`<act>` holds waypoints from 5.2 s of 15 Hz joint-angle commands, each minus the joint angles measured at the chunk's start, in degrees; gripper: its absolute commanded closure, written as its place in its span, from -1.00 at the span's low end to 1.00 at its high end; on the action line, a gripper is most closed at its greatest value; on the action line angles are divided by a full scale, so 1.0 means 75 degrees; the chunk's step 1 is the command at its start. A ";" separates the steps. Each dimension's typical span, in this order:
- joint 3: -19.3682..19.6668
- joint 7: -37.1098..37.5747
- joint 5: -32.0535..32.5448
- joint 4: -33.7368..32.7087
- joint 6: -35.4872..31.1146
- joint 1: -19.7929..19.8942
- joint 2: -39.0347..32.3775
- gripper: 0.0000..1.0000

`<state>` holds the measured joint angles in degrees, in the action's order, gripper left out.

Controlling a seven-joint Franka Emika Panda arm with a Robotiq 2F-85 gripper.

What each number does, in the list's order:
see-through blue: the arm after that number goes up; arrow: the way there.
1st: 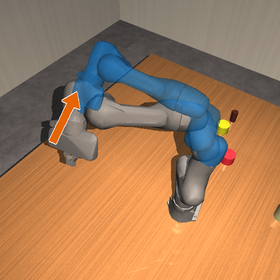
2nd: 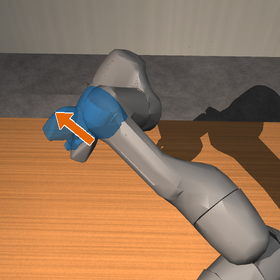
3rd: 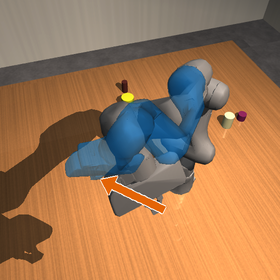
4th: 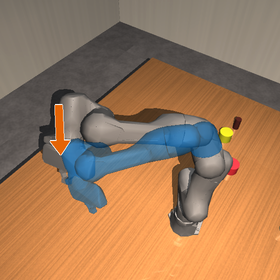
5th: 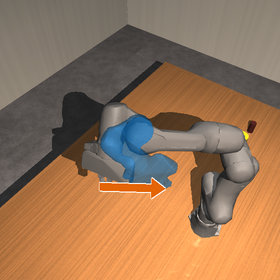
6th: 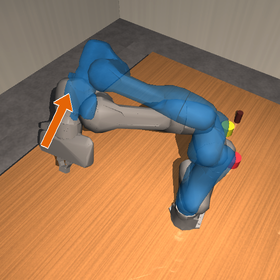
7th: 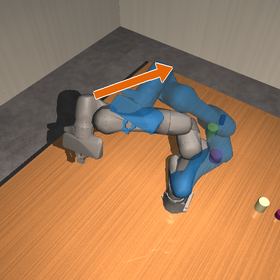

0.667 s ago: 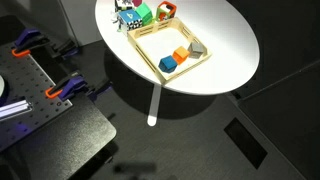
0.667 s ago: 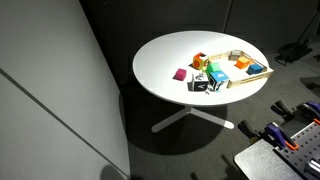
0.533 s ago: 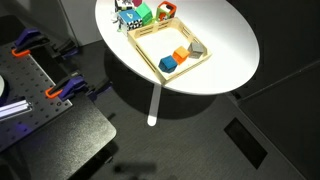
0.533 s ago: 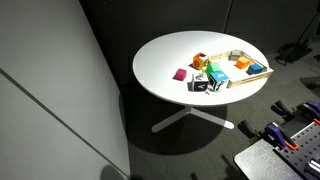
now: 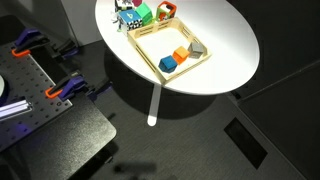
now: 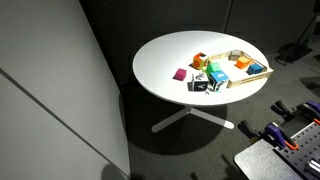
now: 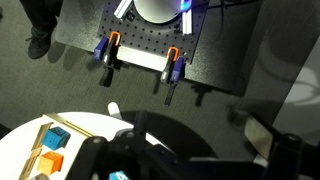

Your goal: Pick up the block with four on it and put it on the tray

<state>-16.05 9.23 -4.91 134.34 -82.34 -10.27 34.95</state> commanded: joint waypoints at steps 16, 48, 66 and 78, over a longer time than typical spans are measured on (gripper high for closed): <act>0.1359 -0.0150 0.1090 0.0847 -0.3899 0.1131 -0.0570 -1.00; 0.1718 0.0217 0.1101 0.1354 -0.7871 0.1559 -0.3407 -1.00; 0.1832 0.0088 0.0986 0.0922 -0.8731 0.1379 -0.4880 -1.00; 0.2149 0.0340 0.1277 0.0293 -0.9829 0.1077 -0.6648 -1.00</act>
<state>-1.27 9.89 2.92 139.31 -155.20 -0.33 -11.45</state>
